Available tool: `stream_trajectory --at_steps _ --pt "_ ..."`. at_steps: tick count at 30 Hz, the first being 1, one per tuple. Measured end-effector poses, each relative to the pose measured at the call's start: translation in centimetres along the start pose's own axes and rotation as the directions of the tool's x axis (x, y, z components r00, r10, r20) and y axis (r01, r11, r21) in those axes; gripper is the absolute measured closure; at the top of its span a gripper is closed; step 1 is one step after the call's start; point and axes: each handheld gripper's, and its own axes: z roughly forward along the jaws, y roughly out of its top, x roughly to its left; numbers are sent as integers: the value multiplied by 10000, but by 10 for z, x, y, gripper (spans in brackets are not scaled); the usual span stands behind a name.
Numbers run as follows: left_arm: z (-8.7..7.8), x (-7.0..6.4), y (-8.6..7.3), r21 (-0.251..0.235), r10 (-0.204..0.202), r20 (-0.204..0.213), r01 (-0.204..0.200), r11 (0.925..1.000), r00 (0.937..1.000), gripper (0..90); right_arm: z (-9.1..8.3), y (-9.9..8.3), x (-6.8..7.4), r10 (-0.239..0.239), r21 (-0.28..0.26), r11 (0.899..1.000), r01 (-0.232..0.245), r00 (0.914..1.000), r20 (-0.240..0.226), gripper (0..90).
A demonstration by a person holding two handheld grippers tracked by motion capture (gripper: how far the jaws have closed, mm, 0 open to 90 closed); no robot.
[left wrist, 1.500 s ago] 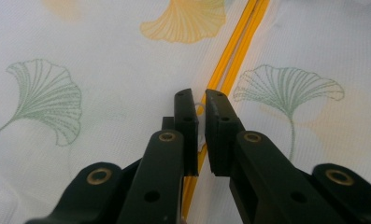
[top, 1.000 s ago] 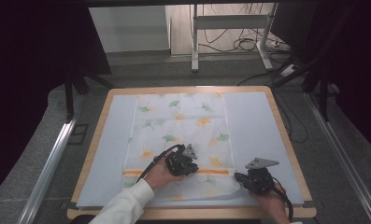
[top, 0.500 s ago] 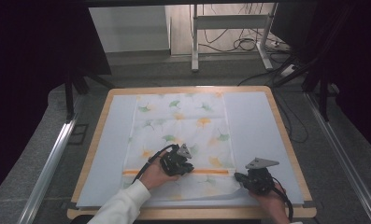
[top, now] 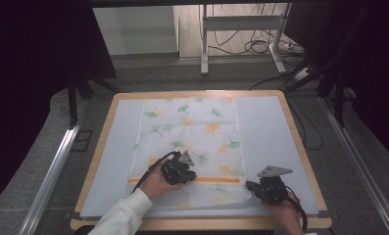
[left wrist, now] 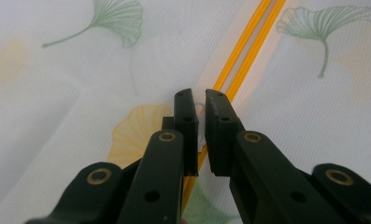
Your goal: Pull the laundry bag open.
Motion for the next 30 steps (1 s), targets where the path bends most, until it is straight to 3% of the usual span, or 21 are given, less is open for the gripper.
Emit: stream_trajectory --at_steps 10,26,30 --pt "-10 4 -13 108 -103 -220 105 9999 9997 848 0 0 0 -9 10 10000 9 10000 21 899" --pt "-25 13 -37 -51 -699 -392 698 9975 9968 848 0 0 1 -29 43 10000 28 10000 39 899" --pt "-27 14 -40 12 -661 -485 662 9978 9966 848 0 0 1 -28 43 10000 28 10000 50 900"
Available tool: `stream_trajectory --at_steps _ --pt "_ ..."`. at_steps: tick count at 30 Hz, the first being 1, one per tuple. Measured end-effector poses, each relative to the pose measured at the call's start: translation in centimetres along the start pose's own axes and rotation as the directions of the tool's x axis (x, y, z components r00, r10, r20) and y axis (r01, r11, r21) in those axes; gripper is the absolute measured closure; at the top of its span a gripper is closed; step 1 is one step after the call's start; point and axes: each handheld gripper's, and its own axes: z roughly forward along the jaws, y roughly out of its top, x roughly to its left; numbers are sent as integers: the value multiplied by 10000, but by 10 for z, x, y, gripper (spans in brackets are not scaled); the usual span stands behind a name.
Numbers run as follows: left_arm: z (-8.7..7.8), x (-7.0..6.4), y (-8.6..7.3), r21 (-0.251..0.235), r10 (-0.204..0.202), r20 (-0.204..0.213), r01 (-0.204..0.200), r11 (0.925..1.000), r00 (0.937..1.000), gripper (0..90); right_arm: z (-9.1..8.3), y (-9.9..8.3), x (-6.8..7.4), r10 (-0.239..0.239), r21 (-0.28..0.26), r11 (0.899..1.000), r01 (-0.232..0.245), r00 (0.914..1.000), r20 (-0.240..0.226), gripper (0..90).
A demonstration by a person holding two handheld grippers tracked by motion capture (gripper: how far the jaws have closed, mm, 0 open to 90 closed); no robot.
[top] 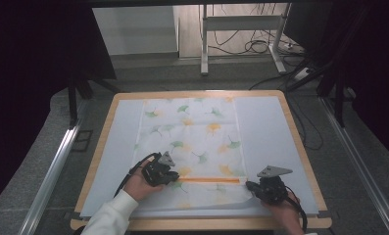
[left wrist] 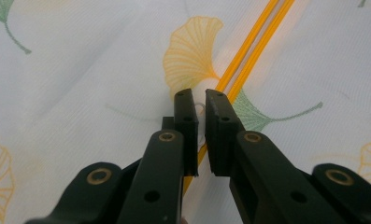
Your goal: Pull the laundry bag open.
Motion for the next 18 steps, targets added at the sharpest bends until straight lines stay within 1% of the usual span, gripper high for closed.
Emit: stream_trajectory --at_steps 7,18 --pt "-4 2 -5 34 -86 -167 87 10000 9998 848 0 0 0 -72 -15 10000 72 10000 13 899" --pt "-13 11 -18 39 -329 -340 330 9994 9989 848 0 0 0 -108 -8 9999 108 9999 19 899"
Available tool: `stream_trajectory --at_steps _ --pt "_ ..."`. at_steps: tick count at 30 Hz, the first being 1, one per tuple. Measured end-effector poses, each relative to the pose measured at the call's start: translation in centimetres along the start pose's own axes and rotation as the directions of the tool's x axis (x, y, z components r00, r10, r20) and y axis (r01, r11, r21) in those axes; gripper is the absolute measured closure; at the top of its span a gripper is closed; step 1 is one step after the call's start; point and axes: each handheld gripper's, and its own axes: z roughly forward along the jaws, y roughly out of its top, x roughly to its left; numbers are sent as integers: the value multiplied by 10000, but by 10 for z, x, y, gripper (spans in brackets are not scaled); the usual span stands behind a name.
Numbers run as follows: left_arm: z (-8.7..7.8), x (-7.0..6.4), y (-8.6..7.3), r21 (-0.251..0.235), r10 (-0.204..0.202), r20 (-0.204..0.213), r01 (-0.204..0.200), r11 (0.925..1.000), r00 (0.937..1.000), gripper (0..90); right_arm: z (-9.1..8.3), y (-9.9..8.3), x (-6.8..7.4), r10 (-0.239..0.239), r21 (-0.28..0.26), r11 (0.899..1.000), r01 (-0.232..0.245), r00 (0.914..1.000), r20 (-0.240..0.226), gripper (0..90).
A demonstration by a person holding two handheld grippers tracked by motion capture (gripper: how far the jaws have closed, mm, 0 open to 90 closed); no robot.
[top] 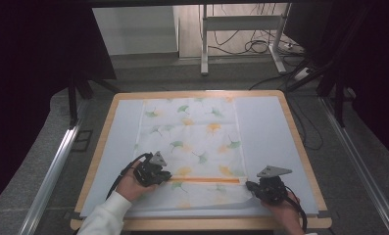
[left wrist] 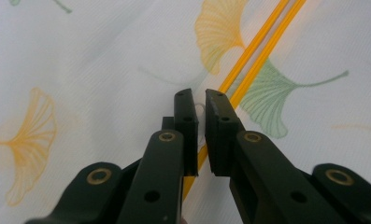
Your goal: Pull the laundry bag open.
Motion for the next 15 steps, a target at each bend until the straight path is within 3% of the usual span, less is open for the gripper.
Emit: stream_trajectory --at_steps 15 --pt "-13 15 -20 -67 -503 -353 500 9987 9981 847 0 0 0 8 -15 10000 -8 10000 6 899"
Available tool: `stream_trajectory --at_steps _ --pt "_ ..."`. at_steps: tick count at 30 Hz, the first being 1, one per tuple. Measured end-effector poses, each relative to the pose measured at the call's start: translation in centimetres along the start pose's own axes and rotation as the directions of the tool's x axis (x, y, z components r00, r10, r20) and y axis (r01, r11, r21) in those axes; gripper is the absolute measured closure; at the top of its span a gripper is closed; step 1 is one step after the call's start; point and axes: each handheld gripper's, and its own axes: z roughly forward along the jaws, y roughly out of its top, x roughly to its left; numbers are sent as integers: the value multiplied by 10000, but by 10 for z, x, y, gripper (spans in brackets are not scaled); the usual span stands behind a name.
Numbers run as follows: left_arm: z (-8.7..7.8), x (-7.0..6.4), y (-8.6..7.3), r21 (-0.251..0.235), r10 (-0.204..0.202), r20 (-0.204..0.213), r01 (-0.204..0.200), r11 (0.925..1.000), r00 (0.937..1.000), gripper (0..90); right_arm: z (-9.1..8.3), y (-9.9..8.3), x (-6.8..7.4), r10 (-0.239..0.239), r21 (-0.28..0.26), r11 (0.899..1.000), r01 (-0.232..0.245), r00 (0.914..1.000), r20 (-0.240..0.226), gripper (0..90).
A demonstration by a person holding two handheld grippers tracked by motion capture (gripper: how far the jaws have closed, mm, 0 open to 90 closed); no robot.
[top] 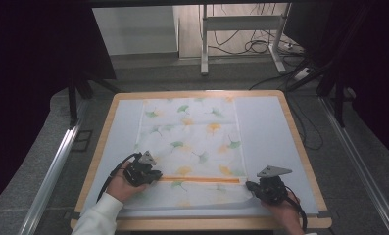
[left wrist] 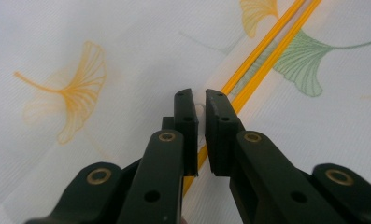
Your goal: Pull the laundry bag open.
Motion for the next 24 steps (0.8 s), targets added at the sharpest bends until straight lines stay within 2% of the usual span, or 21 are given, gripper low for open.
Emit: stream_trajectory --at_steps 10,19,24 --pt "-9 10 -15 -118 -470 -332 466 9988 9983 848 0 0 0 -9 -7 10000 9 10000 -9 899" --pt "-15 15 -22 -101 -616 -612 611 9981 9962 848 0 0 0 -16 12 10000 16 10000 -29 899" --pt "-17 15 -23 8 -522 -770 524 9986 9957 848 0 0 0 -20 16 10000 20 10000 -23 899"
